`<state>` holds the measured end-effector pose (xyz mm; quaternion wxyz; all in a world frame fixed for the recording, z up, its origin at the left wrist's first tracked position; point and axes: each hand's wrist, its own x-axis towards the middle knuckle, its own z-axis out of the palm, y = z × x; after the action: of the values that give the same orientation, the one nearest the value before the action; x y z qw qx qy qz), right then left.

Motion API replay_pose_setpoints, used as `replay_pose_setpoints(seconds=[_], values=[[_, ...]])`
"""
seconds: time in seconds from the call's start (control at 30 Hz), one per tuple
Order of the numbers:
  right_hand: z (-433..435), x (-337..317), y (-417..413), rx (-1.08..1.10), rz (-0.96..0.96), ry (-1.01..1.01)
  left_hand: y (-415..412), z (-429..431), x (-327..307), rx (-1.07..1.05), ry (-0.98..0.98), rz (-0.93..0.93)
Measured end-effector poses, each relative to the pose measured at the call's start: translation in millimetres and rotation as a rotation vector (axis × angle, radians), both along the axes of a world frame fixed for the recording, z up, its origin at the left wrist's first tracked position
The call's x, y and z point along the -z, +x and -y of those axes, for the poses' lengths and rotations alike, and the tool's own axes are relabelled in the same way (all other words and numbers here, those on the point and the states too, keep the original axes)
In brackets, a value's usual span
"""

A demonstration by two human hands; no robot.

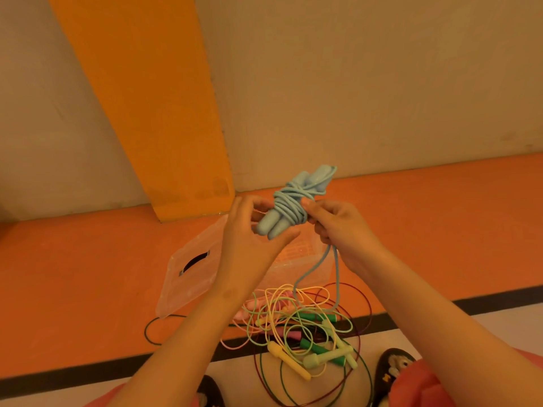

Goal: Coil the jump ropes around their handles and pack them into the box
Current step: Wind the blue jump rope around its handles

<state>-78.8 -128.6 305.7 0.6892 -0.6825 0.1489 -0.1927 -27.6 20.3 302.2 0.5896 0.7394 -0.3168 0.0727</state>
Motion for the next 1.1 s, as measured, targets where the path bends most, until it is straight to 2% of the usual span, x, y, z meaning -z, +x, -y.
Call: replay_pose_setpoints(seconds=[0.1,0.17,0.23,0.37,0.47,0.53,0.6,0.7,0.83,0.97,1.1], values=[[1,-2,-2,-0.064,0.033,-0.019,7,0,-2,0.176,-0.218,-0.525],[-3,-3,-3,-0.118,0.057,-0.035,12,-1,-1,0.254,-0.200,-0.658],[-7,-3,-3,-0.137,0.061,-0.069,13,-2,-2,0.313,-0.168,-0.677],[-7,-4,-5,-0.135,0.040,-0.115,12,-1,-1,0.312,-0.128,-0.588],[-7,0,-5,-0.123,-0.111,-0.227,15,1,2,0.158,-0.101,-0.400],[-7,3,-6,-0.117,-0.183,-0.204,18,0,4,0.024,-0.074,-0.272],[-8,3,-7,-0.114,-0.150,-0.191,20,-3,6,-0.074,-0.060,-0.210],[-13,-1,-7,-0.087,-0.065,-0.279,13,0,10,-0.127,0.013,-0.043],[-15,3,-4,0.017,-0.047,-0.198,1,6,17,-0.187,0.127,0.164],[-10,2,-6,0.082,-0.029,-0.199,1,6,20,-0.086,0.117,0.122],[0,1,-3,0.074,-0.011,-0.196,0,5,15,0.059,-0.106,-0.144]])
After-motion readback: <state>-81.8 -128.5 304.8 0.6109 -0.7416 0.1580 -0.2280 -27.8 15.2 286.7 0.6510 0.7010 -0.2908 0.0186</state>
